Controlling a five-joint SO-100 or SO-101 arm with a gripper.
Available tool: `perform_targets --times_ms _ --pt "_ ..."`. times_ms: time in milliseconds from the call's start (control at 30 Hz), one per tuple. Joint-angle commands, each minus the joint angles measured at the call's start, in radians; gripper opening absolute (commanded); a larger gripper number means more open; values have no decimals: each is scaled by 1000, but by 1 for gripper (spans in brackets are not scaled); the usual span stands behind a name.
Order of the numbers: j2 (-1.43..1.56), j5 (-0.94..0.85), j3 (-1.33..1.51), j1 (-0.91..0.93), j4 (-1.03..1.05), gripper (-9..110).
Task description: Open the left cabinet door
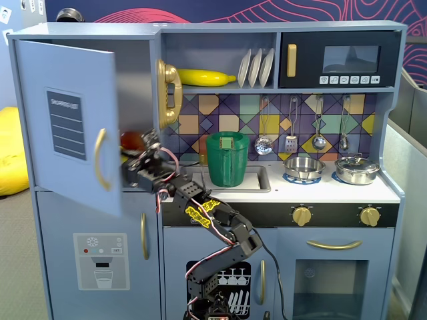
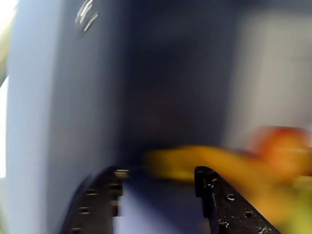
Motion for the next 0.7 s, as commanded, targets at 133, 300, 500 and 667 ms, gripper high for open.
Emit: perform_targets --times_ms 133,300,500,667 --pt "77 -98 81 -236 -69 13" --pt "132 0 129 51 -38 9" --pt "287 239 281 538 146 7" --pt "485 348 479 808 400 2"
